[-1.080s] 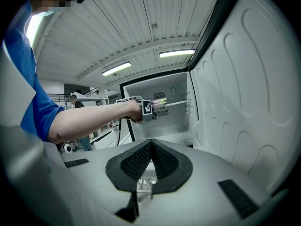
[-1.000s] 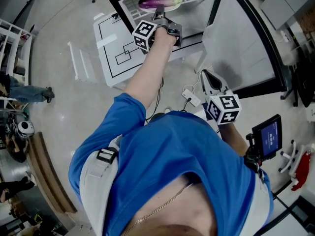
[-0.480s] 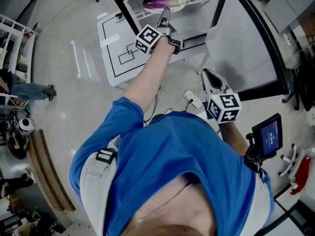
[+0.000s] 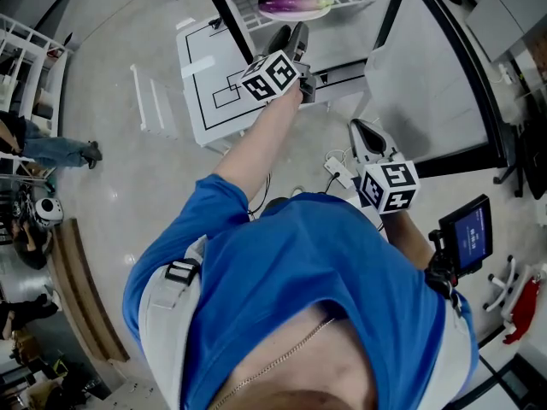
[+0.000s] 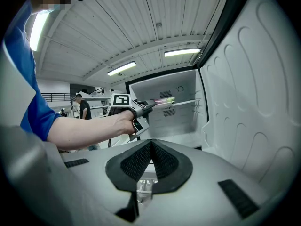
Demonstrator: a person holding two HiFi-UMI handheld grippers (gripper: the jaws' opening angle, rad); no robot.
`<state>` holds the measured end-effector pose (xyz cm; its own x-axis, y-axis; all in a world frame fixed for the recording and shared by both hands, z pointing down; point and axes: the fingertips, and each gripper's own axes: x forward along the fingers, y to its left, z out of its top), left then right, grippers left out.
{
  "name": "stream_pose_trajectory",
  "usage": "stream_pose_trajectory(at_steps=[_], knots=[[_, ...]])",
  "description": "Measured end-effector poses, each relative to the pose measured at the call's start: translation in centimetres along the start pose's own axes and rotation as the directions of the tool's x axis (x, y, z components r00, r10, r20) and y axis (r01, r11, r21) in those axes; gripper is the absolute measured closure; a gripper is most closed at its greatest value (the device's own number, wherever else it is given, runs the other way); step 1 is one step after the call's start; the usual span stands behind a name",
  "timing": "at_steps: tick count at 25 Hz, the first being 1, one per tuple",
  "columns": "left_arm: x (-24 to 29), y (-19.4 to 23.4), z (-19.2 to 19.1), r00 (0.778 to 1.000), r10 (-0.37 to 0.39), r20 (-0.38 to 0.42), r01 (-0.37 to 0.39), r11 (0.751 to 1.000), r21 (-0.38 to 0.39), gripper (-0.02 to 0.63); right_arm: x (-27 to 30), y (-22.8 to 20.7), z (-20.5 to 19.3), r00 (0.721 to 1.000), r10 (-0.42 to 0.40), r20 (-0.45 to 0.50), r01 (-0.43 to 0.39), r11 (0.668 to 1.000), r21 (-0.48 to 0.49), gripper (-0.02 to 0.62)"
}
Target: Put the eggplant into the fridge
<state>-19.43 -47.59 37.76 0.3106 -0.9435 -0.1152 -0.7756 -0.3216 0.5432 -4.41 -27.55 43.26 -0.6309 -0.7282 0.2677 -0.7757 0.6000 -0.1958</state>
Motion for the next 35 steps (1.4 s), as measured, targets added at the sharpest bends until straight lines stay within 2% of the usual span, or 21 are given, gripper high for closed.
stream_pose_trajectory(at_steps=[2,3,4,6,8,11,15,16,18,21,24,31,35], knots=[[-0.2,-0.3,0.0,0.999,0.044,-0.028,-0.038,0.984,0.177,0.418,-0.1,0.1,0.0,1.000,0.002,0.001,-0.002,1.000,0.000,0.594],[-0.2,-0.8,0.1,0.998,0.054,-0.040,-0.041,0.960,0.278,0.419,-0.1,0.1,-0.1,1.000,0.001,0.002,-0.001,1.000,0.001,0.594],[-0.1,-1.3,0.2,0.997,0.060,-0.049,-0.037,0.922,0.386,0.419,-0.1,0.0,-0.1,1.000,0.001,0.002,-0.001,1.000,0.001,0.594],[0.3,-2.4,0.3,0.996,0.066,-0.058,-0.020,0.812,0.583,0.420,-0.1,0.0,-0.1,1.000,-0.002,0.004,0.002,1.000,0.003,0.594],[0.8,-3.0,0.2,0.995,0.075,-0.063,-0.007,0.701,0.713,0.467,-0.1,-0.2,-0.2,1.000,-0.006,0.006,0.006,1.000,0.005,0.594],[1.7,-2.6,-0.6,0.992,0.091,-0.087,0.018,0.582,0.813,0.515,-0.2,-0.6,-0.2,1.000,-0.013,0.007,0.013,1.000,0.010,0.594],[2.5,-2.1,-2.0,0.985,0.116,-0.130,0.073,0.403,0.912,0.518,-0.3,-0.9,-0.3,1.000,-0.023,0.009,0.023,1.000,0.013,0.594],[2.7,-2.1,-2.2,0.983,0.122,-0.138,0.084,0.368,0.926,0.518,-0.3,-1.0,-0.3,1.000,-0.025,0.010,0.025,1.000,0.014,0.594],[3.0,-2.1,-2.4,0.980,0.131,-0.148,0.100,0.319,0.943,0.520,-0.3,-1.1,-0.3,1.000,-0.027,0.012,0.027,1.000,0.015,0.594],[3.6,-2.1,-2.3,0.979,0.141,-0.150,0.106,0.282,0.953,0.520,-0.2,-1.0,-0.1,1.000,-0.027,0.014,0.027,1.000,0.013,0.594],[4.4,-1.9,-2.1,0.977,0.147,-0.152,0.108,0.270,0.957,0.541,-0.2,-1.1,0.1,0.999,-0.031,0.019,0.030,0.999,0.012,0.594],[5.7,-1.4,-2.1,0.972,0.164,-0.166,0.118,0.265,0.957,0.541,-0.3,-1.8,0.3,0.998,-0.051,0.031,0.050,0.999,0.015,0.594],[6.1,-0.7,-1.7,0.969,0.180,-0.167,0.112,0.282,0.953,0.541,-0.3,-2.1,0.4,0.998,-0.058,0.035,0.058,0.998,0.016,0.594]])
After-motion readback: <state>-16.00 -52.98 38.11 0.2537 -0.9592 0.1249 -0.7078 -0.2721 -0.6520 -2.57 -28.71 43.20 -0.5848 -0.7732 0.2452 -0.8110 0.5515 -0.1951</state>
